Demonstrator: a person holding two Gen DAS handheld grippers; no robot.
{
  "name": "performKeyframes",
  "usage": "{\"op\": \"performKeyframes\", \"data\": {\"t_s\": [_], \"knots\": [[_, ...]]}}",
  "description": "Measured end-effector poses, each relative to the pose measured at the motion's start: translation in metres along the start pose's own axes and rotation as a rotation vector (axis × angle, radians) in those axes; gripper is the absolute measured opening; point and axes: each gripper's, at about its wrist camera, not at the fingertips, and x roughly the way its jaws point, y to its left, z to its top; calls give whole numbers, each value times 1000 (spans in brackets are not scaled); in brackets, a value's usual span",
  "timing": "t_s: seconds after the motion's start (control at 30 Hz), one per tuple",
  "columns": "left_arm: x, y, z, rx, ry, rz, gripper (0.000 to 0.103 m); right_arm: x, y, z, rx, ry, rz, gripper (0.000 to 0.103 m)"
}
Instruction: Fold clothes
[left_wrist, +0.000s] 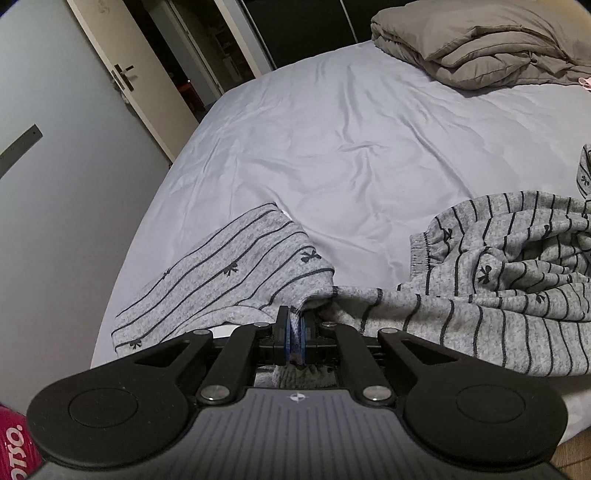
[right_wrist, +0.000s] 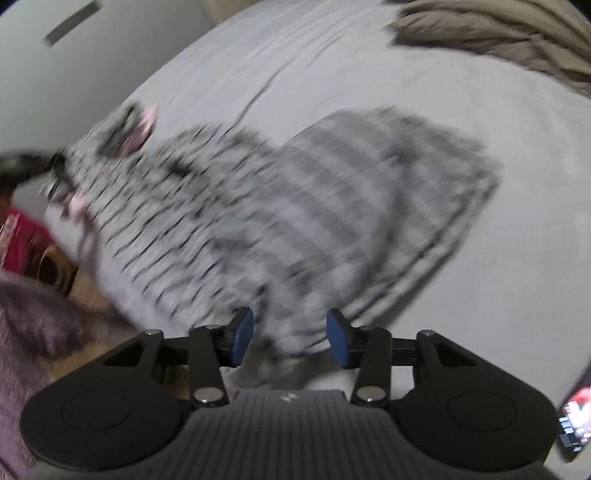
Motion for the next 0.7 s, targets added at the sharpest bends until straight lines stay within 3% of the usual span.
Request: {"op": "performKeyframes", "data": {"t_s": [0.13,0.23,0.47,0.7], "knots": [[3,0,-1,4,10,4,3,-5,-49,10,199,-77,-126,45],[6,0,-2,3,17,7,3,6,-87,17,362,-114,-176,32],[10,-1,0,12,27,17,3,41,-150,38,570,-180,-198,33],[17,-5,6,33,34,24,3,62,-174,65,679,-215,-172,33]]}}
